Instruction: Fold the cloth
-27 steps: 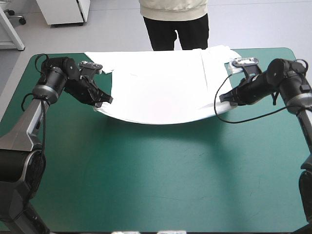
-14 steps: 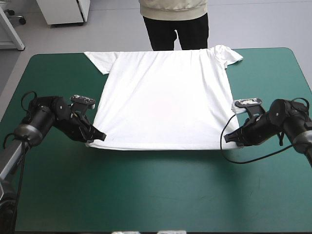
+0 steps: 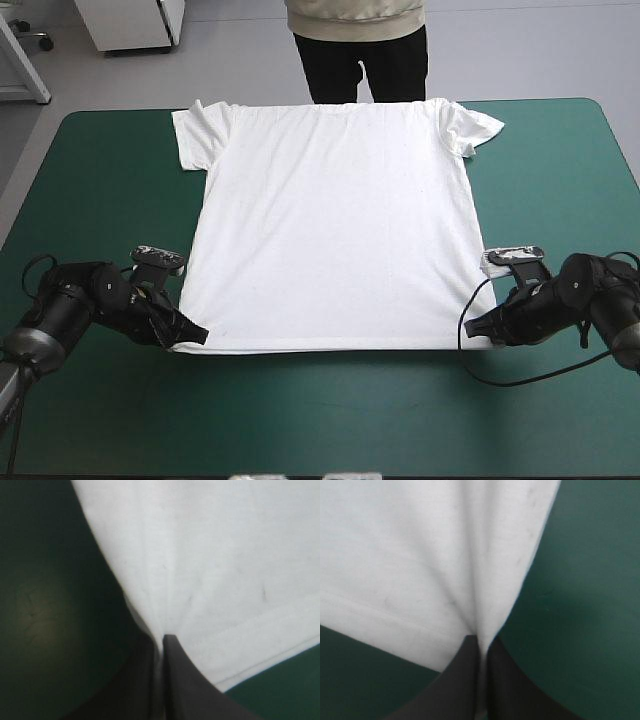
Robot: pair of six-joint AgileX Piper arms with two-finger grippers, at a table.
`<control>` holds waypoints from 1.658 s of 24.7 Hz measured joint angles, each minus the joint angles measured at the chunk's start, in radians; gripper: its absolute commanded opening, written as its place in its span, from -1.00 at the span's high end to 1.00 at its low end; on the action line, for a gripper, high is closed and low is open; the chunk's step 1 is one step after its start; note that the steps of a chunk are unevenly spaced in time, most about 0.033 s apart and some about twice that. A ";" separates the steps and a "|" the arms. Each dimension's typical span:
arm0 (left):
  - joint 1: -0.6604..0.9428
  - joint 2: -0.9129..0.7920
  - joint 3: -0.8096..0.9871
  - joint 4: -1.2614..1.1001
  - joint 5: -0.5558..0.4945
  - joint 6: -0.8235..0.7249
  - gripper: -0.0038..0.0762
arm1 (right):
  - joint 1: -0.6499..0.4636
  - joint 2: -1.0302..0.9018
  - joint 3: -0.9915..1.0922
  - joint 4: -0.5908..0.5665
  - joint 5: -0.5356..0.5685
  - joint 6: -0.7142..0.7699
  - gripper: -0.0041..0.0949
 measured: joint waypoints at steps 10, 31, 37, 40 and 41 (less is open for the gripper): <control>0.000 0.000 0.002 -0.077 -0.025 0.072 0.15 | 0.000 0.000 0.010 0.000 -0.051 0.001 0.07; 0.040 0.310 -0.420 -0.127 -0.331 -0.073 -0.13 | 0.000 -0.078 -0.294 -0.053 -0.087 0.036 0.07; 0.076 0.547 -0.656 -0.127 -0.275 -0.118 -0.13 | 0.000 -0.031 -0.317 -0.054 -0.092 0.034 0.08; 0.079 0.695 -0.824 -0.123 -0.246 -0.119 -0.13 | 0.000 -0.018 -0.318 -0.053 -0.093 0.034 0.08; 0.079 0.720 -0.853 -0.114 -0.242 -0.119 -0.13 | 0.000 -0.017 -0.318 -0.053 -0.093 0.033 0.08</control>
